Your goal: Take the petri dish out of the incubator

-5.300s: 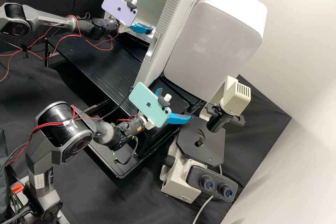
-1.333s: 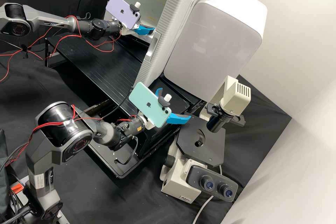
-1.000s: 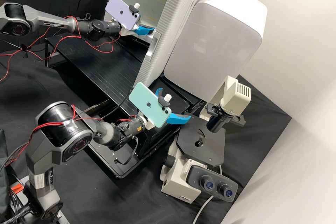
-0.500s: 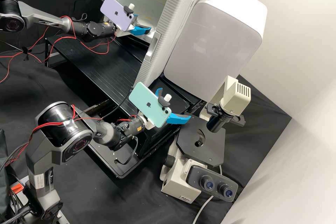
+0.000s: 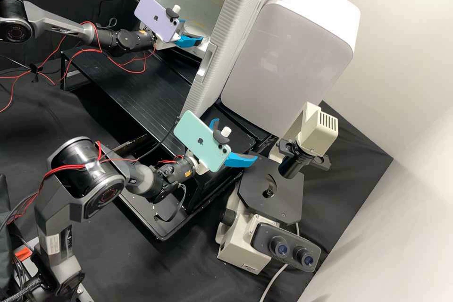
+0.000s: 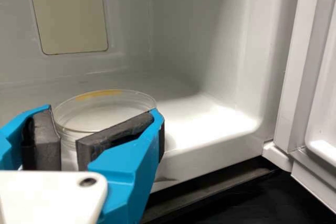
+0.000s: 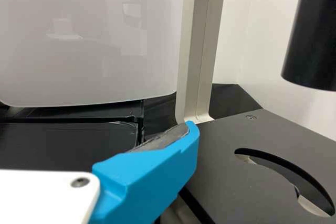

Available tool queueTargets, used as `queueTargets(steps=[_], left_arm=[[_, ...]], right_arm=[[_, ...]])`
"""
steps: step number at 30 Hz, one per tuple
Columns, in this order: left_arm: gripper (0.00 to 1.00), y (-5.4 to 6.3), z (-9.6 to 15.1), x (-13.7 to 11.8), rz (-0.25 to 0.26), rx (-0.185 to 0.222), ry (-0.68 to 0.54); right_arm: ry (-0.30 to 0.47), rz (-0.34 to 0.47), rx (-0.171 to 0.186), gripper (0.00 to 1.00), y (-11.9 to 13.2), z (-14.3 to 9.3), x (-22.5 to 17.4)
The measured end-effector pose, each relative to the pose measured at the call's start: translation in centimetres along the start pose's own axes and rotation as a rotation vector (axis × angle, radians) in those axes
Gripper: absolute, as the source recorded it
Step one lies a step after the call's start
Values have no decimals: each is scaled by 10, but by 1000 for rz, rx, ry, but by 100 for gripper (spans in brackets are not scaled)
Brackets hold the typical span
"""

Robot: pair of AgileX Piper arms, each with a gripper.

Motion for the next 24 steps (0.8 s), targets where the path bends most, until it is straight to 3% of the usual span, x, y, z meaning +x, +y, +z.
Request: queueTargets(steps=[5, 12, 19, 24], left_arm=[[0, 5, 1, 0, 1, -7, 5], [0, 22, 3, 0, -2, -71, 7], [0, 41, 6, -5, 33, -75, -8], [0, 46, 7, -7, 44, -72, -11]], right_arm=[[0, 0, 0, 100, 0, 0, 0], [0, 0, 0, 100, 0, 0, 0], [0, 0, 0, 100, 0, 0, 0], [0, 0, 0, 100, 0, 0, 0]])
